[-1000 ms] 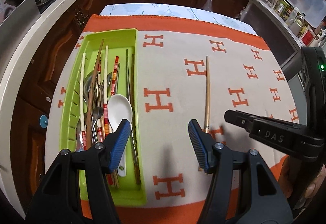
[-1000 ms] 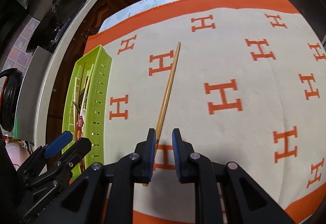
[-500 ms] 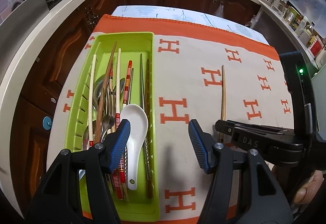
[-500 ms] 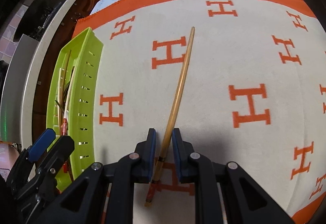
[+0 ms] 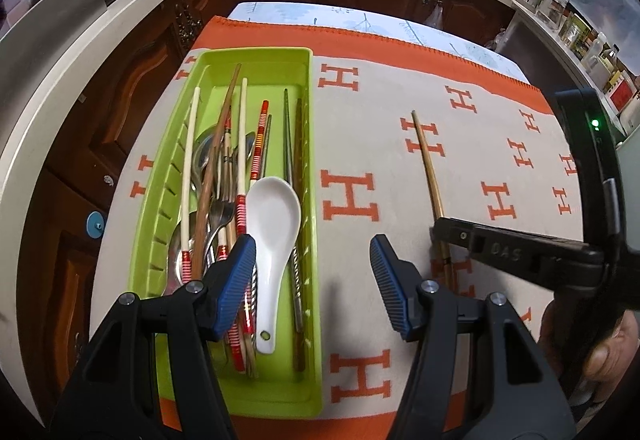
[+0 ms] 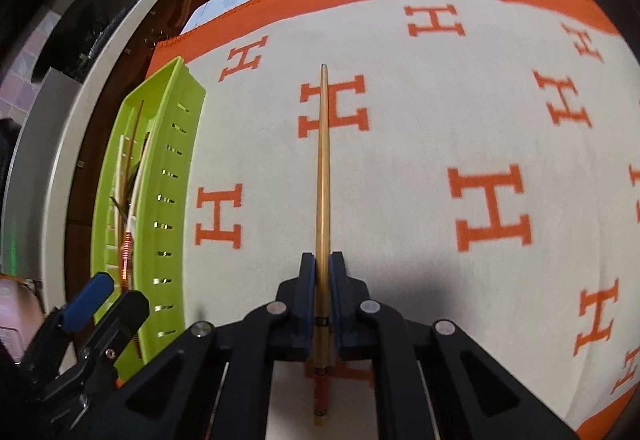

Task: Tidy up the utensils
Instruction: 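Grasp the last wooden chopstick on the blanket with the right gripper, then carry the chopstick into the green tray with the right gripper and release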

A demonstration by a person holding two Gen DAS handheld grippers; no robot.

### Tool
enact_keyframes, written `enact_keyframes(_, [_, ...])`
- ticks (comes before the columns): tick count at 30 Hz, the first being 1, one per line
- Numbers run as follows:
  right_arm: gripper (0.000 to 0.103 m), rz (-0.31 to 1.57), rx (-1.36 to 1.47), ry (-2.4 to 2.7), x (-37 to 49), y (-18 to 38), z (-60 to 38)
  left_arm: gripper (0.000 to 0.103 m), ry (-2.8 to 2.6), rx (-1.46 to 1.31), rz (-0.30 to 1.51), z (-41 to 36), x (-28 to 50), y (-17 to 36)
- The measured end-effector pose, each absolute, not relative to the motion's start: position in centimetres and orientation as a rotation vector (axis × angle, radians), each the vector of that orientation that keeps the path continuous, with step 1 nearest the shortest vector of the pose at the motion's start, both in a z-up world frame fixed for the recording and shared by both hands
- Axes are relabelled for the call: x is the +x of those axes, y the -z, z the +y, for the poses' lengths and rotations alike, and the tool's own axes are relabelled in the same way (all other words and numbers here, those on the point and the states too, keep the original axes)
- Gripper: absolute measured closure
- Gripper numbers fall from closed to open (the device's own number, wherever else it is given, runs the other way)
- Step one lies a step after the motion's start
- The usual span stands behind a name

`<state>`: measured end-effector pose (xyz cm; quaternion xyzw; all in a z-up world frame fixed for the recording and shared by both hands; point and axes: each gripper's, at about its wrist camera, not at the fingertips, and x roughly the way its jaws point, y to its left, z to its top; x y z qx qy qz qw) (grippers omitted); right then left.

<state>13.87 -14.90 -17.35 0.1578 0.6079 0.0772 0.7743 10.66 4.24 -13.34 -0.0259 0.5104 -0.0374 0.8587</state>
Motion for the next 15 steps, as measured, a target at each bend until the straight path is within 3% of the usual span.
enact_keyframes(15, [0.096, 1.226, 0.381, -0.273, 11.1, 12.0, -13.7, 0.047, 0.012, -0.075, 1.054, 8.4, 8.0, 11.8])
